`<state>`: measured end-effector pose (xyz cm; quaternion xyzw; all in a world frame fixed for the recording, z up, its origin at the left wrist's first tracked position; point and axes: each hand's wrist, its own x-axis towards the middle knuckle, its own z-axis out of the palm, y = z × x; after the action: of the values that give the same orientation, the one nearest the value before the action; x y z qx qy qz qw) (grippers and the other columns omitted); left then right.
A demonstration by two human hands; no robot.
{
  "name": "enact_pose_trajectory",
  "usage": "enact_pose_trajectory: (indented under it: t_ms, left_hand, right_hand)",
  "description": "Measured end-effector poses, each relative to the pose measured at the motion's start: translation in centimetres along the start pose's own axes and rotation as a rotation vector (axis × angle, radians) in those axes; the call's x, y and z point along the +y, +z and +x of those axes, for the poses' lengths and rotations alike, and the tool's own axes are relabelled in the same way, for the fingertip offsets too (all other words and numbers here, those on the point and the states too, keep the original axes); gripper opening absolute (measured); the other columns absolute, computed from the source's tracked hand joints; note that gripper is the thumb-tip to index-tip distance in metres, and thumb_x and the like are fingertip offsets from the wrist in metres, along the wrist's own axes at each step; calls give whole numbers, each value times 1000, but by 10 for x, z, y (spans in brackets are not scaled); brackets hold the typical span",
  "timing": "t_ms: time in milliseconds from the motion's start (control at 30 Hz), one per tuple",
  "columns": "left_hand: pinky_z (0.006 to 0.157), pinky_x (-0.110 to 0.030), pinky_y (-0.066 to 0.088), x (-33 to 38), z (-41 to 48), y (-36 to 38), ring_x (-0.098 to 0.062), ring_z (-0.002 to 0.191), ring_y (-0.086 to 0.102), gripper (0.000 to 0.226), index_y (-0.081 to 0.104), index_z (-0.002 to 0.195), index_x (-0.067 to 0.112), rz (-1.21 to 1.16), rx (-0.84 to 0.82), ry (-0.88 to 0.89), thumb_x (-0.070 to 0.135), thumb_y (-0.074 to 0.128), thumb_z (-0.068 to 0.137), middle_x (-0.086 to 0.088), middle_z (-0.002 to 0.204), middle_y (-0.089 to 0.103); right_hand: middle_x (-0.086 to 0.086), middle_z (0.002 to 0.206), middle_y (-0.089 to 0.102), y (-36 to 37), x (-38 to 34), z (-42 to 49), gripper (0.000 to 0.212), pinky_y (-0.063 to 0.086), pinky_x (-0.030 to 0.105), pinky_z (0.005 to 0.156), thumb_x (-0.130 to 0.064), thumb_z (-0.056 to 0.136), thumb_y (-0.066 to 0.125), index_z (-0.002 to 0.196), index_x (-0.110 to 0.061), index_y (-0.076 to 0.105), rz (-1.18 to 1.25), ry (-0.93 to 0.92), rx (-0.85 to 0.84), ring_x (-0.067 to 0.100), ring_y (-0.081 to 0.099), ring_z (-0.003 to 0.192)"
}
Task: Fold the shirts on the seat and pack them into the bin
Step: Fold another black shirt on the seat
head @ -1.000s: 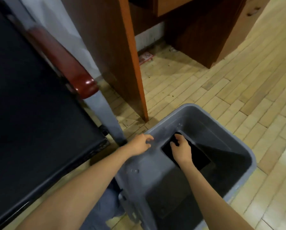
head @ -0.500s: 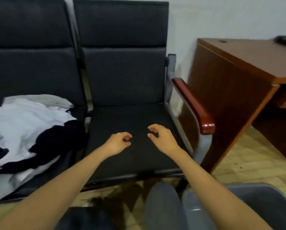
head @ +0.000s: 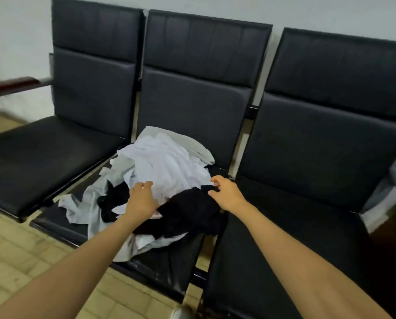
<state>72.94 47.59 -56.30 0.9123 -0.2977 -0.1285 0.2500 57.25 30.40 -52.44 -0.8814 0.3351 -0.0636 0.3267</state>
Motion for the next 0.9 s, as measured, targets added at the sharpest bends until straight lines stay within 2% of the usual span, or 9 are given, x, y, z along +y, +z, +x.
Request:
enact_pose_trajectory:
  t_ms: [133, 233, 333, 467, 533, 633, 700, 767, 900]
  left_hand:
    - [93, -41, 38, -19, 16, 18, -37, 124, 40, 60, 25, 142, 4, -154, 24, -43, 14, 55, 91, -17, 142, 31]
    - [81, -40, 42, -30, 26, 39, -38, 110, 49, 41, 34, 127, 2, -169, 76, 19, 11, 51, 91, -17, 124, 42]
    - [81, -46, 44, -36, 31, 47, -39, 105, 51, 39, 42, 124, 1, -138, 157, 32, 10, 55, 89, -17, 119, 47]
    - [83, -44, 45, -40, 27, 66, -36, 97, 51, 33, 56, 111, 1, 43, 391, 370, 8, 62, 80, -20, 110, 54]
    - [87, -37, 39, -36, 17, 76, -27, 100, 45, 34, 59, 112, 8, 53, 327, 522, 27, 55, 85, -13, 110, 55]
    - [88, -28, 34, -32, 9, 84, -23, 100, 48, 49, 66, 107, 7, 48, 109, 572, 46, 47, 82, -10, 103, 62]
    - [82, -29, 39, -24, 2, 80, -26, 95, 56, 41, 67, 99, 7, 13, 34, 500, 43, 55, 83, -10, 95, 66]
    - [77, -29, 43, -4, -10, 65, -23, 92, 60, 28, 61, 105, 11, -174, -23, 339, 34, 61, 89, -6, 94, 65]
    - [74, -17, 44, 48, -38, 31, -9, 88, 58, 20, 57, 99, 17, -576, -86, 226, 27, 68, 86, 5, 91, 61]
  right_hand:
    - [13, 140, 40, 41, -21, 39, 48, 33, 30, 104, -18, 95, 54, 140, -13, 40, -92, -116, -73, 27, 40, 128]
    - [12, 146, 33, 65, -27, 57, 52, 29, 35, 109, -22, 96, 51, 145, -15, 33, -157, -157, -122, 29, 31, 133]
    - [9, 147, 32, 82, -19, 68, 58, 33, 44, 109, -38, 95, 53, 145, -16, 33, -227, -113, -177, 29, 28, 136]
    - [2, 133, 48, 84, 7, 63, 67, 40, 39, 103, -54, 78, 69, 131, -17, 49, -97, -84, -302, 23, 42, 125]
    - [3, 126, 50, 80, 20, 54, 58, 41, 33, 98, -41, 78, 74, 125, -16, 53, -131, -152, -310, 21, 46, 118]
    - [3, 104, 55, 64, 28, 36, 27, 45, 34, 82, -30, 83, 71, 99, -18, 54, -167, -219, -174, 23, 54, 101]
    - [1, 97, 57, 48, 30, 20, 20, 48, 37, 78, -27, 83, 70, 89, -23, 51, -131, -225, -126, 21, 57, 93]
    - [0, 93, 59, 26, 32, 0, 19, 49, 35, 77, -26, 84, 70, 86, -26, 51, -64, -202, -99, 18, 58, 88]
    - [-7, 91, 61, -33, 36, -44, 20, 47, 20, 69, -31, 86, 68, 96, -20, 56, 108, -109, -11, 5, 58, 84]
